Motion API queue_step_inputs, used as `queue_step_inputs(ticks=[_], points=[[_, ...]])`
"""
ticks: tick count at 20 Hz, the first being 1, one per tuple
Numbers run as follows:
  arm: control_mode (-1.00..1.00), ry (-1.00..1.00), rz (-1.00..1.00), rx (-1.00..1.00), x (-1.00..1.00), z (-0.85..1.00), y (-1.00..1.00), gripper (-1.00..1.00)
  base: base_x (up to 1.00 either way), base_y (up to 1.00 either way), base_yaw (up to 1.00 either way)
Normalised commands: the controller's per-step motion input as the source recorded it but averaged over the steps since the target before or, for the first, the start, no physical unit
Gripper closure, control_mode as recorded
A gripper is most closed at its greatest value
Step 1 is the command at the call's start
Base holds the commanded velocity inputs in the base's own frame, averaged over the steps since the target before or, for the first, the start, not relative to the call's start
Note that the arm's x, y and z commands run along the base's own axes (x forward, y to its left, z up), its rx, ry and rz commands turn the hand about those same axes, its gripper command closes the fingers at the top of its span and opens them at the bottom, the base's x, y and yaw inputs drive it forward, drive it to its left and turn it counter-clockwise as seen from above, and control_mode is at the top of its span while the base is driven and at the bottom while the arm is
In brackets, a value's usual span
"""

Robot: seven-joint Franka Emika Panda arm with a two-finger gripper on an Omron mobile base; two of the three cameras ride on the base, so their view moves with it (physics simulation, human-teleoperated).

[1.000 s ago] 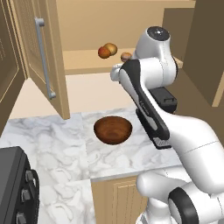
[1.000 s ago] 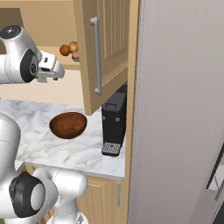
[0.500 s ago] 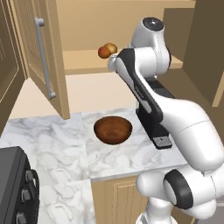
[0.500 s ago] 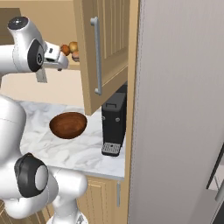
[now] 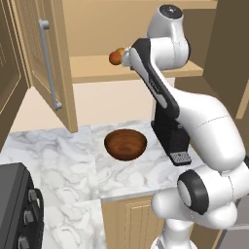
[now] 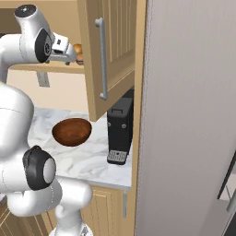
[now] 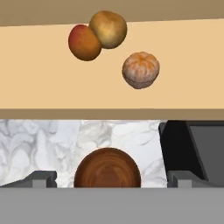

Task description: Open the cabinet. Pick the tangerine and mango from the cabinet and place them into the bowl. Then close the cabinet.

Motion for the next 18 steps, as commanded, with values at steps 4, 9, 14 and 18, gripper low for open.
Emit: queue_step_inputs(ticks=[4,9,14,18], points=[[-1.00,-0.06,0.00,0.00,0.22,-0.02,-0.31,-1.00,0.00,0.00,0.00],[-1.00,-0.04,0.00,-0.01,0.24,-0.05,-0.28,-1.00,0.00,0.00,0.00],[-1.00,0.00,0.00,0.00,0.03,-0.02,-0.04,-1.00,0.00,0.00,0.00],[-1.00,-0.05,0.00,0.00,-0.03,0.00,0.05,-1.00,0.00,0.00,0.00]])
